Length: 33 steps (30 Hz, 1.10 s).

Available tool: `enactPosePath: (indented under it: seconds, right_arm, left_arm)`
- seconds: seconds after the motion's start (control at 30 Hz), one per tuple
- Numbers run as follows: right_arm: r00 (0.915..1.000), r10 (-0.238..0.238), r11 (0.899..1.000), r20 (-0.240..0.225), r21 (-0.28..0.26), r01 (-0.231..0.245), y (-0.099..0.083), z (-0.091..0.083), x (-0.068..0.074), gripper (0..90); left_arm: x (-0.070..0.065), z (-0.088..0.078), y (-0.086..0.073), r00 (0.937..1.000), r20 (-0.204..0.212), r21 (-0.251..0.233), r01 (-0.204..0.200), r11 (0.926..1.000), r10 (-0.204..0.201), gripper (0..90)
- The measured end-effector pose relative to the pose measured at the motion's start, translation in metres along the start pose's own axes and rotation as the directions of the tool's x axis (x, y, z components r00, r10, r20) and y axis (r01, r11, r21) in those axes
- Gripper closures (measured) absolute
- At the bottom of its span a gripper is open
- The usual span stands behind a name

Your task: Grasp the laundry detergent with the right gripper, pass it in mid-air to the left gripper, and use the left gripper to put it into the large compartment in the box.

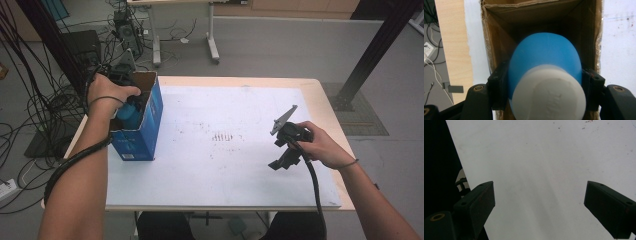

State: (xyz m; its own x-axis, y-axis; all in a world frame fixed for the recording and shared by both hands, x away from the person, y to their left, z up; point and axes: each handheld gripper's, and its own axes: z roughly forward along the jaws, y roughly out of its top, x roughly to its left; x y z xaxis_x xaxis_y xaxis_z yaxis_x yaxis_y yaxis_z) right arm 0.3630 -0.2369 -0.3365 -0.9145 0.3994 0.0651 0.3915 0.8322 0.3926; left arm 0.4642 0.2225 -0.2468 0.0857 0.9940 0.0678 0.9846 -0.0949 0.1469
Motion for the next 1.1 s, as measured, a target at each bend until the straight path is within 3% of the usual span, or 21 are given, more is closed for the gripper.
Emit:
enactPosePath:
  seconds: [0.43, 1.1]
  right_arm:
    - [1.0, 0.005, 1.0, -0.002, 0.007, -0.005, -0.001, 0.0, 0.0, 9.2]
    - [0.9999, 0.003, 1.0, -0.011, 0.011, -0.003, 0.001, 0.004, -0.001, 9.3]
  left_arm:
    - [-0.002, 0.016, -0.002, 1.0, 0.002, 0.003, 0.003, 1.0, -0.003, 37.6]
    - [-0.002, 0.018, 0.001, 1.0, 0.003, 0.004, 0.004, 1.0, -0.004, 37.5]
